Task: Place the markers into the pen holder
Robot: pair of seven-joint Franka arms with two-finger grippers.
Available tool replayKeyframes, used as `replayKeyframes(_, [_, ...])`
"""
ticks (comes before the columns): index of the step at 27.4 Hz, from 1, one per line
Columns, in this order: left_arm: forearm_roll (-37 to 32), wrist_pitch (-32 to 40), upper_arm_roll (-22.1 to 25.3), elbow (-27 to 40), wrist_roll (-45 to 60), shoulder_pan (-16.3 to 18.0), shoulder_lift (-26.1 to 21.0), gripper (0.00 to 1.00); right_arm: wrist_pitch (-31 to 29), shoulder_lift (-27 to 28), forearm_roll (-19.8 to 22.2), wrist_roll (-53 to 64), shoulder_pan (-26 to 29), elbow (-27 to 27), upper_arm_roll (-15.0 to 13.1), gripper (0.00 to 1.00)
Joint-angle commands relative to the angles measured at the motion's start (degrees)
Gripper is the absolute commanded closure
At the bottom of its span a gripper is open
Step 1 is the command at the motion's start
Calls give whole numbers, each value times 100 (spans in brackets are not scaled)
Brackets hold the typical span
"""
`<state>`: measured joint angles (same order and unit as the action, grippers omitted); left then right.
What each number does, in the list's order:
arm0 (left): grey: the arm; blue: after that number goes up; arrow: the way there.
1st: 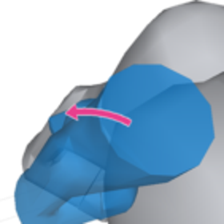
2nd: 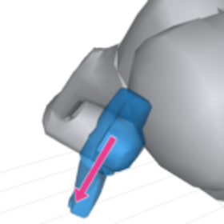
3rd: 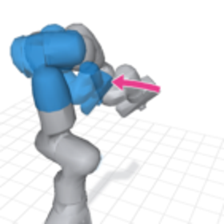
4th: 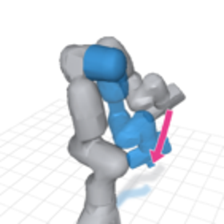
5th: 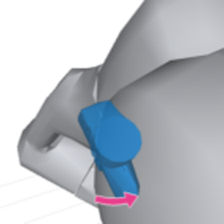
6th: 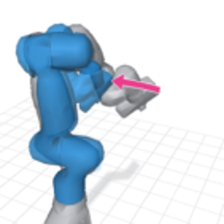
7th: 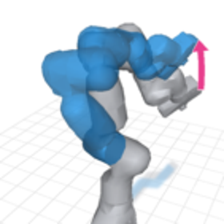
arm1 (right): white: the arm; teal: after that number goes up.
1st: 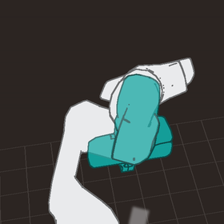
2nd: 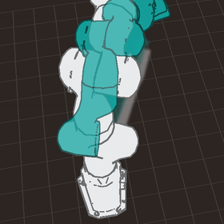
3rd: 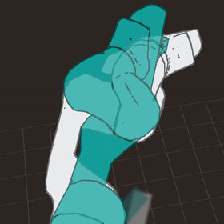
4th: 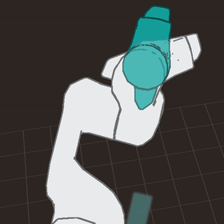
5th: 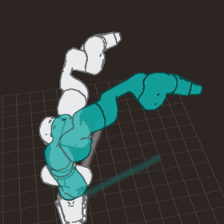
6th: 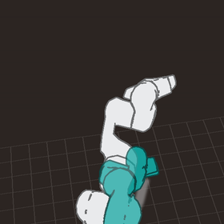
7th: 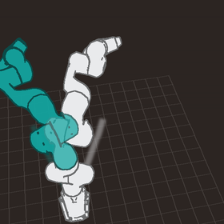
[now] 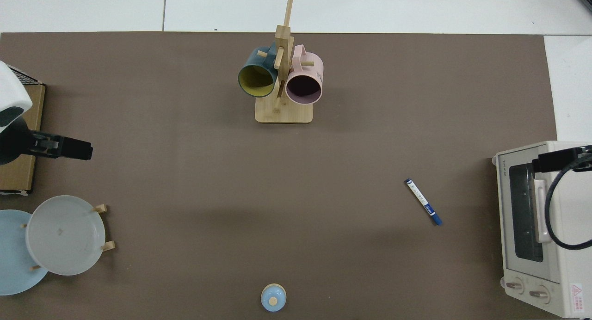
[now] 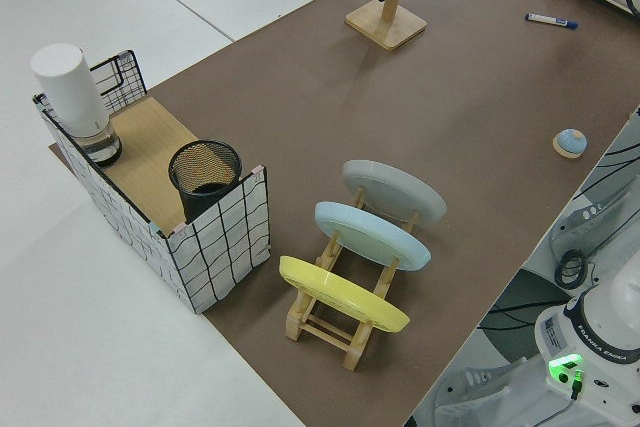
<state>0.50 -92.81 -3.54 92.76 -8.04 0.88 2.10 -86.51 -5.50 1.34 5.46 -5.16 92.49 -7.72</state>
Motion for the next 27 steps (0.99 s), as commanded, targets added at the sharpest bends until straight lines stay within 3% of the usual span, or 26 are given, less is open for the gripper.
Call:
replayKeyframes(1, [-77,-1,82,-13,-49,-105,36,0,63,-83,33,16,23,49,16,0])
replayKeyframes(15, [-77,-9,82,-13,-49,-105,36,0,90,-206,-55,34,-20,102,52,0])
replayKeyframes(27, [-111,-9,82,-13,-75,-97,36,0,-780,-110,-73,-2,-416,630,78,0])
